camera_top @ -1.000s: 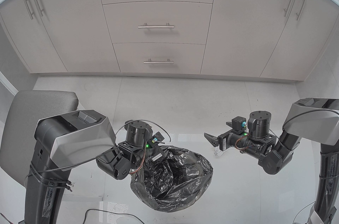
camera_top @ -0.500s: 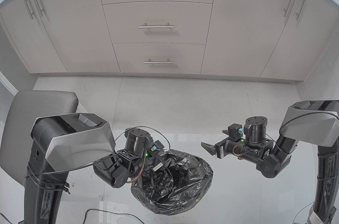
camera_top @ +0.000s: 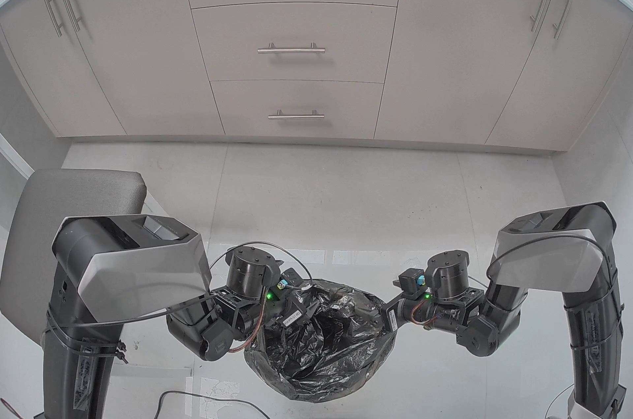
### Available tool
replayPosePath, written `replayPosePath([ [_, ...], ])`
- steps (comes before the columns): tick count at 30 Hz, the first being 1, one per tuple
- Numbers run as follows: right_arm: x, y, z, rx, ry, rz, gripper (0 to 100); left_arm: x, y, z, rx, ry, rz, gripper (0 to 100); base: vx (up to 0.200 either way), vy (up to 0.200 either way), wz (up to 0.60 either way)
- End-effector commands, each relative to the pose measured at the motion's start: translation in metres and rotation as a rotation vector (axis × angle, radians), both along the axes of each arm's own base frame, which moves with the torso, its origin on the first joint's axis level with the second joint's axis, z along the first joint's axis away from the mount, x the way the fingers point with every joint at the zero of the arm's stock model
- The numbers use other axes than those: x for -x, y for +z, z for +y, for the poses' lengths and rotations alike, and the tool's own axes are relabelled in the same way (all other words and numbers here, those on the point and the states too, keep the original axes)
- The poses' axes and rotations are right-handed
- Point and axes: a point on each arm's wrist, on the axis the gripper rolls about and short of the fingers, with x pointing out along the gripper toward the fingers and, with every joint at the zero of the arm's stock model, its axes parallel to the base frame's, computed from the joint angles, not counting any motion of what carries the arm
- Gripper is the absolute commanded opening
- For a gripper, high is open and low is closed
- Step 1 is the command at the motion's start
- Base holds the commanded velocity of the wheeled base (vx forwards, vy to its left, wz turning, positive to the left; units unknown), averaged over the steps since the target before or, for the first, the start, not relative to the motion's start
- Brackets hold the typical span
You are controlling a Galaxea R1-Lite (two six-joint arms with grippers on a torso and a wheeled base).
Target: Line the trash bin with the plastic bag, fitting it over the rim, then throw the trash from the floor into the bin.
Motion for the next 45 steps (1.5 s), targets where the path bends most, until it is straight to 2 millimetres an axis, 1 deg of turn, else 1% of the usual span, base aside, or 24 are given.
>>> replayPosePath([
  [1,0.004,-0.016,0.003,0.021,0.014,0.037,100,-0.001,0.001,0.002,0.0,0.006,-0.001,100,0.0,0.0,0.0],
  [6,0.003,-0.03,0.006,0.034,0.014,0.056,100,-0.004,0.01,0.008,0.029,0.036,-0.01,100,0.0,0.0,0.0],
  [9,0.0,-0.03,0.006,0.038,0.01,0.065,100,-0.004,0.019,0.009,0.06,0.052,-0.015,100,0.0,0.0,0.0],
  [11,-0.002,-0.03,0.006,0.038,0.004,0.094,100,0.001,0.03,0.012,0.077,0.056,-0.021,100,0.0,0.0,0.0],
  [13,-0.003,-0.03,0.007,0.033,-0.005,0.114,100,0.006,0.037,0.014,0.08,0.054,-0.025,100,0.0,0.0,0.0],
  [15,-0.008,-0.028,0.01,0.005,-0.03,0.144,100,0.016,0.048,0.018,0.083,0.048,-0.028,100,0.0,0.0,0.0],
  [17,-0.009,-0.028,0.01,-0.003,-0.039,0.158,100,0.019,0.051,0.02,0.083,0.047,-0.028,100,0.0,0.0,0.0],
  [18,-0.011,-0.026,0.013,-0.008,-0.054,0.196,100,0.027,0.056,0.024,0.081,0.046,-0.022,100,0.0,0.0,0.0],
  [20,-0.013,-0.025,0.014,-0.007,-0.06,0.211,100,0.03,0.057,0.026,0.079,0.046,-0.019,100,0.0,0.0,0.0],
  [21,-0.016,-0.024,0.017,-0.001,-0.07,0.241,100,0.037,0.059,0.03,0.077,0.047,-0.007,100,0.0,0.0,0.0],
  [25,-0.021,-0.022,0.023,-0.013,-0.097,0.283,100,0.054,0.069,0.039,0.126,0.071,0.026,100,0.0,0.0,0.0],
  [28,-0.021,-0.021,0.025,-0.019,-0.101,0.288,100,0.067,0.083,0.046,0.206,0.055,0.044,100,0.0,0.0,0.0],
  [29,-0.021,-0.021,0.025,-0.018,-0.101,0.29,100,0.073,0.091,0.05,0.252,0.043,0.049,100,0.0,0.0,0.0],
  [30,-0.021,-0.021,0.025,-0.018,-0.101,0.29,100,0.074,0.092,0.05,0.257,0.041,0.049,100,0.0,0.0,0.0],
  [31,-0.022,-0.021,0.025,-0.021,-0.106,0.289,100,0.086,0.105,0.057,0.33,0.038,0.056,100,0.0,0.0,0.0],
  [35,-0.02,-0.022,0.024,-0.015,-0.14,0.28,100,0.114,0.135,0.074,0.45,0.063,0.03,100,0.0,0.0,0.0],
  [36,-0.019,-0.022,0.023,-0.011,-0.138,0.276,100,0.119,0.14,0.078,0.471,0.066,0.021,100,0.0,0.0,0.0],
  [37,-0.019,-0.022,0.023,-0.011,-0.138,0.276,100,0.119,0.14,0.078,0.471,0.066,0.021,100,0.0,0.0,0.0],
  [38,-0.012,-0.021,0.019,-0.015,-0.132,0.278,100,0.13,0.154,0.086,0.533,0.081,-0.003,100,0.0,0.0,0.0],
  [40,-0.008,-0.013,0.016,-0.059,-0.114,0.234,100,0.138,0.164,0.094,0.587,0.113,-0.025,100,0.0,0.0,0.0],
  [42,0.0,-0.004,0.013,-0.114,-0.08,0.195,100,0.144,0.176,0.106,0.661,0.186,-0.068,100,0.0,0.0,0.0],
  [43,0.004,0.002,0.014,-0.129,-0.069,0.174,100,0.147,0.182,0.113,0.702,0.236,-0.09,100,0.0,0.0,0.0],
  [44,0.006,0.004,0.015,-0.131,-0.062,0.171,100,0.149,0.184,0.116,0.717,0.256,-0.098,100,0.0,0.0,0.0],
  [45,0.013,0.015,0.023,-0.141,-0.032,0.156,100,0.154,0.19,0.126,0.764,0.311,-0.123,100,0.0,0.0,0.0],
])
